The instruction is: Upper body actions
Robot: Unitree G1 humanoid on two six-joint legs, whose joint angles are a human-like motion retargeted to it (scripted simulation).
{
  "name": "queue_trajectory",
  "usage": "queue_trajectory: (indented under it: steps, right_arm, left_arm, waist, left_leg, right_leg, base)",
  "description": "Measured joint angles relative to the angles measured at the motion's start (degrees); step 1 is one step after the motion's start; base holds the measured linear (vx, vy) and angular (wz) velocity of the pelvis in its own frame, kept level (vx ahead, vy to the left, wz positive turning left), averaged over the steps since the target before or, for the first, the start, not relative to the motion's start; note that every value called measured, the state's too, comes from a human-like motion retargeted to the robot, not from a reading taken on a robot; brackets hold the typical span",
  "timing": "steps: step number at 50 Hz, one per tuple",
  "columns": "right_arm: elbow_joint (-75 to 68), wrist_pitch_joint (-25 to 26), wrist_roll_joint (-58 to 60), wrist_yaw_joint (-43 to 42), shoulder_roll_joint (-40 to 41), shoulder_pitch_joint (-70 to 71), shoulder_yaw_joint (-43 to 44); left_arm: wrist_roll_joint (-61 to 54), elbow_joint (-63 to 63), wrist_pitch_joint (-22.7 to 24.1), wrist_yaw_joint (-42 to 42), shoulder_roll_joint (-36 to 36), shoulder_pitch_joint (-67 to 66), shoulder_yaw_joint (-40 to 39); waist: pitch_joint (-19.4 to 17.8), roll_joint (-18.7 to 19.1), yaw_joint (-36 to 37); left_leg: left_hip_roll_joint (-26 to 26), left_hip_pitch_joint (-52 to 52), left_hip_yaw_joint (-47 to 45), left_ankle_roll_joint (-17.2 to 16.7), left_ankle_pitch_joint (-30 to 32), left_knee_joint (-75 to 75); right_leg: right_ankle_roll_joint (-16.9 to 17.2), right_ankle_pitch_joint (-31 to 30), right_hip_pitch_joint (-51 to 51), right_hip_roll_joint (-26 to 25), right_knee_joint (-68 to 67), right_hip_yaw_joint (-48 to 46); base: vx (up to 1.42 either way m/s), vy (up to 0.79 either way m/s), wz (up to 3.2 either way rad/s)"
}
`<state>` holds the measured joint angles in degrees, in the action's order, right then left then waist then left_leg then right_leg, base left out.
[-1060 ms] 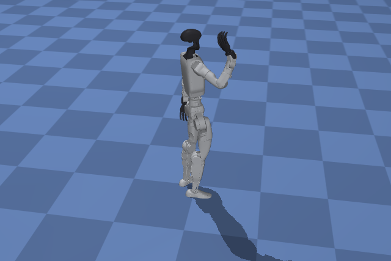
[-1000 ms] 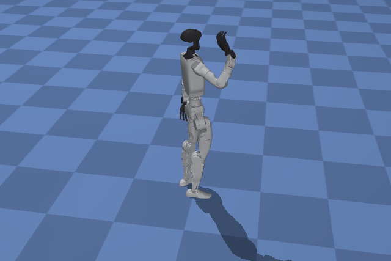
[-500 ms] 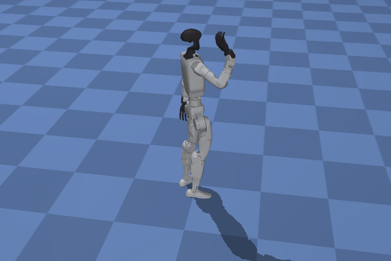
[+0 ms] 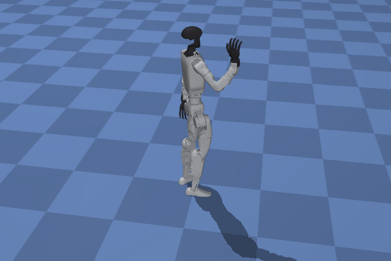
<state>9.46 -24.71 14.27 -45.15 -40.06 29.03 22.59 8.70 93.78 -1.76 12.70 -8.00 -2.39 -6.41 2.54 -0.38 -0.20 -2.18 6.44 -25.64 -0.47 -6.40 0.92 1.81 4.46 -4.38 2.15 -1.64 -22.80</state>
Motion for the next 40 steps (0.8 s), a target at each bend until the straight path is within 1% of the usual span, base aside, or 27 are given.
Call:
queue_trajectory:
  steps: [3,6,9,11,13,17,20,22,25,27,28,30,32,33,35,36,37,38,40]
  right_arm:
    - [0.6,-2.3,2.8,2.2,0.7,-7.6,1.1]
    - [-1.4,-5.4,6.8,4.8,2.6,-15.8,0.3]
    - [-7.0,-7.7,14.9,10.0,5.6,-22.3,-2.5]
    - [-12.3,-7.6,22.2,15.3,7.6,-25.5,-4.9]
    - [-18.8,-5.6,30.3,19.7,9.3,-27.8,-7.9]
    - [-34.8,3.2,46.1,23.3,11.7,-29.7,-15.5]
    - [-48.5,9.0,53.6,25.8,14.0,-29.6,-21.1]
    - [-60.0,10.9,55.7,28.1,16.9,-28.7,-24.2]
    - [-79.4,13.1,54.5,35.0,22.1,-27.2,-28.5]
    - [-90.5,18.4,51.2,40.0,25.4,-27.2,-29.6]
    - [-95.3,22.3,48.5,41.8,27.2,-27.5,-29.2]
    - [-102.8,28.2,40.9,44.8,30.8,-28.6,-27.8]
    - [-106.3,29.3,30.7,47.8,33.4,-30.5,-26.5]
    - [-106.7,29.1,26.1,49.5,34.3,-31.6,-26.4]
    - [-106.2,31.7,19.0,48.5,35.8,-33.9,-25.5]
    - [-105.1,31.7,16.1,46.9,36.2,-34.6,-24.5]
    - [-104.0,30.9,13.5,45.6,36.4,-35.2,-23.5]
    - [-103.2,28.6,11.9,44.8,36.3,-35.3,-22.5]
    - [-102.7,25.2,11.2,44.8,35.0,-34.8,-21.4]
  left_arm:
    - [0.1,-0.2,0.0,-0.1,0.0,0.1,0.1]
    - [0.3,-0.2,0.0,0.0,0.0,0.4,0.5]
    - [0.5,-0.4,0.1,-0.1,0.2,0.5,0.9]
    - [0.6,-0.7,0.2,-0.2,0.3,0.6,1.1]
    - [0.6,-1.0,0.2,-0.2,0.4,0.6,1.2]
    - [0.3,-1.3,0.4,0.1,0.8,0.7,1.5]
    - [0.1,-1.5,0.4,0.2,1.0,0.8,2.1]
    - [0.1,-1.7,0.4,0.2,1.2,0.5,2.6]
    - [0.0,-1.6,0.3,0.4,1.4,0.2,3.2]
    - [0.0,-1.5,0.1,0.4,1.5,0.3,3.8]
    - [-0.1,-1.5,0.0,0.4,1.6,0.4,4.2]
    - [-0.1,-1.5,0.0,0.4,1.7,0.5,5.0]
    - [0.0,-1.7,0.1,0.4,1.7,0.4,5.8]
    - [0.2,-1.9,0.2,0.4,1.7,0.4,5.9]
    - [0.5,-2.2,0.3,0.2,1.7,0.3,6.1]
    - [0.6,-2.2,0.4,0.1,1.6,0.2,6.1]
    - [0.6,-2.2,0.5,0.0,1.6,0.1,6.2]
    - [0.5,-2.1,0.5,-0.1,1.6,0.0,6.2]
    - [0.1,-1.8,0.6,-0.3,1.7,-0.3,6.1]
  waist:
    - [-0.1,-0.1,-0.2]
    - [-0.5,-0.3,-0.5]
    - [-1.1,-0.2,-0.7]
    - [-1.6,-0.1,-0.8]
    - [-2.2,0.0,-0.8]
    - [-3.3,0.4,-0.9]
    - [-3.8,0.8,-0.6]
    - [-3.6,1.1,-0.3]
    - [-3.0,1.5,-0.2]
    - [-2.9,1.8,0.5]
    - [-2.9,1.9,1.0]
    - [-2.9,2.1,1.8]
    - [-2.6,2.1,2.9]
    - [-2.5,1.7,4.6]
    - [-2.3,2.0,7.6]
    - [-2.1,1.8,7.7]
    - [-2.0,1.5,7.4]
    - [-1.9,1.3,6.2]
    - [-1.7,1.2,2.0]
  left_leg:
    - [0.0,-0.3,0.3,0.0,0.1,0.1]
    - [-0.1,-0.4,0.6,0.0,0.1,0.1]
    - [-0.1,-0.2,0.7,0.0,0.2,0.1]
    - [-0.2,0.0,0.5,0.0,0.2,0.1]
    - [-0.2,0.2,0.4,0.0,0.2,0.1]
    - [-0.2,0.6,0.2,0.0,0.3,0.1]
    - [-0.1,0.7,0.3,0.1,0.4,0.1]
    - [-0.1,0.4,0.4,0.1,0.4,0.2]
    - [-0.1,0.0,0.6,0.1,0.5,0.3]
    - [0.0,-0.1,0.9,0.1,0.6,0.3]
    - [0.1,-0.1,1.0,0.1,0.6,0.4]
    - [0.2,-0.2,1.4,0.2,0.6,0.4]
    - [0.5,-0.4,1.4,0.2,0.6,0.5]
    - [0.8,-0.3,-0.1,0.2,0.5,0.4]
    - [0.3,-0.1,-2.5,-0.1,0.2,0.4]
    - [0.6,-0.4,-2.5,-0.1,0.1,0.3]
    - [0.9,-0.6,-2.0,-0.1,0.1,0.3]
    - [1.3,-0.9,-0.9,0.1,0.2,0.3]
    - [1.9,-1.6,3.1,0.4,0.6,0.4]
  right_leg:
    - [0.0,0.0,0.0,0.0,0.1,-0.2]
    - [0.1,0.1,-0.1,0.0,0.1,-0.5]
    - [0.0,0.0,-0.4,-0.1,0.2,-0.6]
    - [0.0,0.0,-0.5,-0.1,0.1,-0.6]
    - [0.0,-0.1,-0.6,-0.1,0.1,-0.5]
    - [-0.1,-0.2,-0.9,-0.1,0.1,-0.5]
    - [-0.1,-0.2,-1.1,0.0,0.1,-0.5]
    - [-0.1,-0.2,-1.0,0.0,0.2,-0.5]
    - [0.0,-0.2,-0.8,0.1,0.2,-0.6]
    - [0.0,-0.1,-1.0,0.3,0.3,-0.8]
    - [0.0,-0.1,-1.1,0.3,0.3,-1.0]
    - [0.0,0.0,-1.3,0.4,0.3,-1.3]
    - [-0.4,0.2,-1.4,0.1,0.6,-1.1]
    - [-1.6,0.6,-1.6,-1.1,1.1,0.3]
    - [-1.0,0.8,-0.1,-0.4,-0.4,2.8]
    - [-1.2,0.9,0.2,-0.4,-0.4,2.6]
    - [-1.4,0.9,0.4,-0.4,-0.3,2.2]
    - [-1.8,0.8,0.5,-0.5,0.0,1.2]
    - [-1.3,0.5,0.0,0.3,0.6,-2.6]
  base:
    - [0.0,0.0,0.0]
    - [0.0,0.0,0.0]
    - [0.0,0.0,0.0]
    - [0.0,0.0,0.0]
    - [0.0,0.0,0.0]
    - [0.0,0.0,0.0]
    - [0.0,0.0,0.0]
    - [0.0,0.0,0.0]
    - [0.0,0.0,0.0]
    - [0.0,0.0,0.0]
    - [0.0,0.0,0.0]
    - [0.03,0.0,0.1]
    - [0.06,-0.01,-0.19]
    - [0.02,0.01,-0.89]
    - [-0.01,0.0,-0.92]
    - [-0.02,-0.01,-0.21]
    - [-0.03,-0.01,0.48]
    - [-0.02,0.0,1.01]
    - [-0.02,0.01,1.5]
